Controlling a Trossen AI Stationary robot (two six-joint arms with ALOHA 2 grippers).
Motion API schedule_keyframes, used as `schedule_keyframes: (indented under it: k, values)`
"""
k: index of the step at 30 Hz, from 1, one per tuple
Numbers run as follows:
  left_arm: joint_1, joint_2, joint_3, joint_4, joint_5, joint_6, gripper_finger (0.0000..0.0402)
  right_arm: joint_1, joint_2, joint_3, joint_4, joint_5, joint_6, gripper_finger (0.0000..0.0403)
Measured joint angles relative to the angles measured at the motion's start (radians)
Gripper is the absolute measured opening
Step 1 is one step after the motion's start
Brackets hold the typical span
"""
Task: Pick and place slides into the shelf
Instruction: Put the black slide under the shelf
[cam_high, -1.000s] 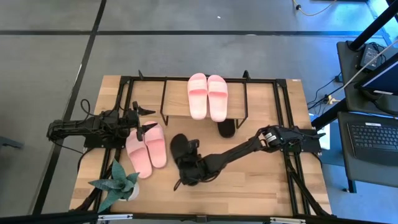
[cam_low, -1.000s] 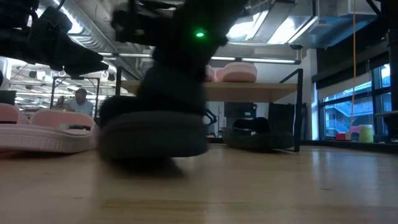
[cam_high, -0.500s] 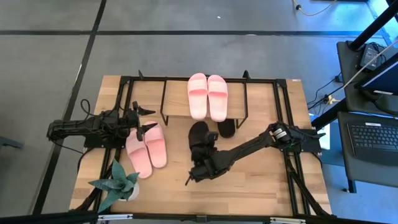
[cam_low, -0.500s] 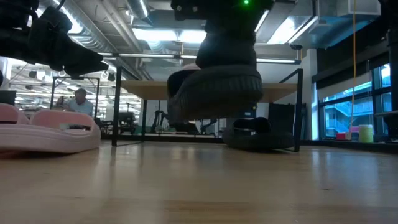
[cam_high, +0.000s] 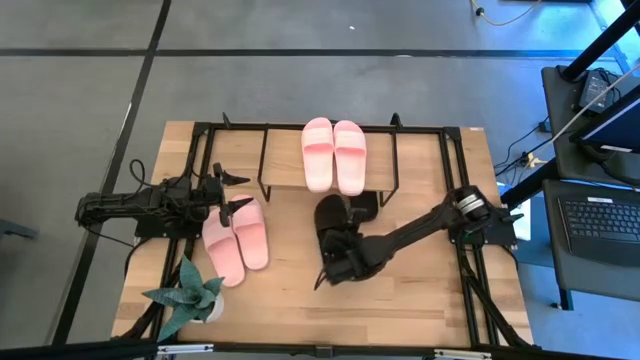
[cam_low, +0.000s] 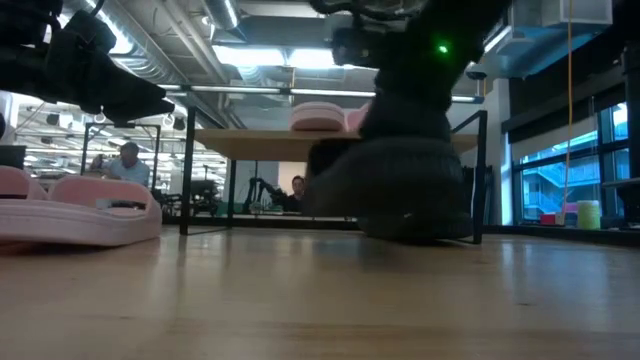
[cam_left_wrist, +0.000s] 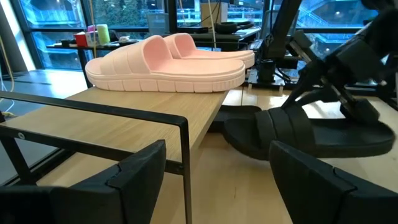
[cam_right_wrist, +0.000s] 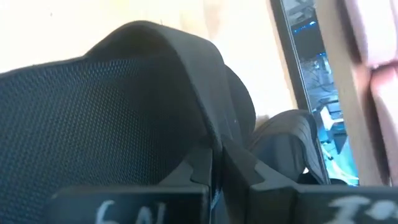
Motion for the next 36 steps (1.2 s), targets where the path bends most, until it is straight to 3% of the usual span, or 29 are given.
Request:
schedule_keyframes:
  k: [5,11,18,32,36]
  values:
    - [0.0,0.0,0.0,0.0,0.0,0.0,0.0276,-0.056,-0.04,-0.142,0.176,-0.006,-0.06,0.0017]
    - [0.0,0.0,0.0,0.0,0.0,0.006,0.0276,-0.136,-0.041,-0.245,0.484,-0.024,-0.244,0.0017]
    - [0.0,0.0,0.0,0.0,0.0,0.006,0.0276,-0.21,-0.042,-0.264,0.485,-0.005,-0.284,0.0017]
    - [0.0,0.0,0.0,0.0,0.0,0.007,0.0276,-0.245,-0.039,-0.267,0.472,0.048,-0.289,0.0017]
    - [0.0,0.0,0.0,0.0,0.0,0.007,0.0276,-0.245,-0.039,-0.267,0.472,0.033,-0.284,0.0042]
